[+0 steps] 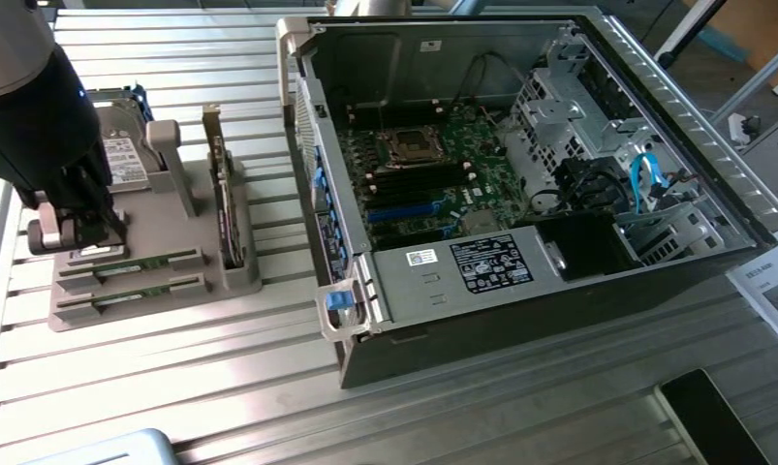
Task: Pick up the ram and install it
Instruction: 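Pick up the ram and move it above insertion slot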
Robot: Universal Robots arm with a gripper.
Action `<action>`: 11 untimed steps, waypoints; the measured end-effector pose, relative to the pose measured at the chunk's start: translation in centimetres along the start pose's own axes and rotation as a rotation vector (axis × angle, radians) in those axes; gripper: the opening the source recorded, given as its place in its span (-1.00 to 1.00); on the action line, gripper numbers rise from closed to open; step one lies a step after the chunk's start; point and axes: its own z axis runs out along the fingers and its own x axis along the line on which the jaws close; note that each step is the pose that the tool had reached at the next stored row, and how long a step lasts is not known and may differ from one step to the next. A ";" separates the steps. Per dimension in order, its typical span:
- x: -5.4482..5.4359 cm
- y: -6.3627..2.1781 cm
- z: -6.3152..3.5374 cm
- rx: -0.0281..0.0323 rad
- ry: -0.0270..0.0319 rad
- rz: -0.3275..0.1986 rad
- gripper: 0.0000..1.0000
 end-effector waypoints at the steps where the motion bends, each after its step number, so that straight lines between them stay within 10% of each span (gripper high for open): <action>1: 0.0 0.01 0.17 0.0000 0.0000 0.000 -0.79; 11: 0.0 0.02 1.79 -0.0001 0.0001 0.000 -0.79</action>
